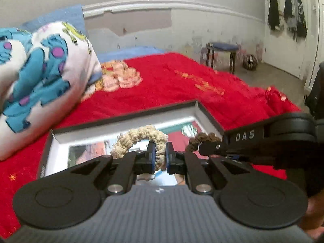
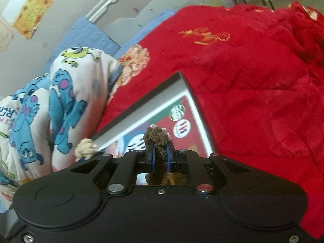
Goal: Organize objects
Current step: 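Lower the cream ring into the box and open left tool while right tool releases the brown tie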
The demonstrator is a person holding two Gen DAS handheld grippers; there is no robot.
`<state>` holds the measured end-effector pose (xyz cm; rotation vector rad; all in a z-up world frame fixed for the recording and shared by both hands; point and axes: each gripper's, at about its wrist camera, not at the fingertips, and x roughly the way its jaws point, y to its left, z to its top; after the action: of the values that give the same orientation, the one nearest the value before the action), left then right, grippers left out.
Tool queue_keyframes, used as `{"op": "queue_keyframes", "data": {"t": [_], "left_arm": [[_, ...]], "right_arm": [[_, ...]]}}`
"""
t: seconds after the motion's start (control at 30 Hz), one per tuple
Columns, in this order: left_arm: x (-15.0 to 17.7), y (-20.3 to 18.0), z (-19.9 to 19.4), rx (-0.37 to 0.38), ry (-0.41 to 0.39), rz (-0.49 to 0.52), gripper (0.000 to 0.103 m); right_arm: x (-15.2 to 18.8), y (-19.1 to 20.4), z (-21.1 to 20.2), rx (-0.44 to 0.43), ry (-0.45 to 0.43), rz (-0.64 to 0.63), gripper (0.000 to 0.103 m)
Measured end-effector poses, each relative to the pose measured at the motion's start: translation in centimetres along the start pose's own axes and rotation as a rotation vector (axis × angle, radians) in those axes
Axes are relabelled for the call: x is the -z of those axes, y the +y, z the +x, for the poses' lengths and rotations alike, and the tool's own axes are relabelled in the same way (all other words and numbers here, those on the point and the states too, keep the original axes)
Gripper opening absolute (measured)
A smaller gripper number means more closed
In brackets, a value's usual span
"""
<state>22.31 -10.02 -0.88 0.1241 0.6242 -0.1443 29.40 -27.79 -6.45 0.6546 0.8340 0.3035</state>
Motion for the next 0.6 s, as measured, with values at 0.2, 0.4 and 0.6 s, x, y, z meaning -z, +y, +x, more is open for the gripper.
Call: {"op": "queue_keyframes", "data": {"t": [0.2, 0.4, 0.6], "left_arm": [[0.9, 0.3, 1.8, 0.011, 0.051, -0.003, 0.017], [1.1, 1.6, 1.1, 0.055, 0.058, -0.024, 0.059], [0.0, 3.9, -3.8, 0.078, -0.024, 0.040, 0.081]], "right_arm": [[0.6, 0.2, 1.3, 0.006, 0.050, -0.035, 0.011], [0.9, 0.6, 1.3, -0.001, 0.072, -0.053, 0.018], [0.8, 1.4, -0.9, -0.026, 0.032, -0.046, 0.042]]}}
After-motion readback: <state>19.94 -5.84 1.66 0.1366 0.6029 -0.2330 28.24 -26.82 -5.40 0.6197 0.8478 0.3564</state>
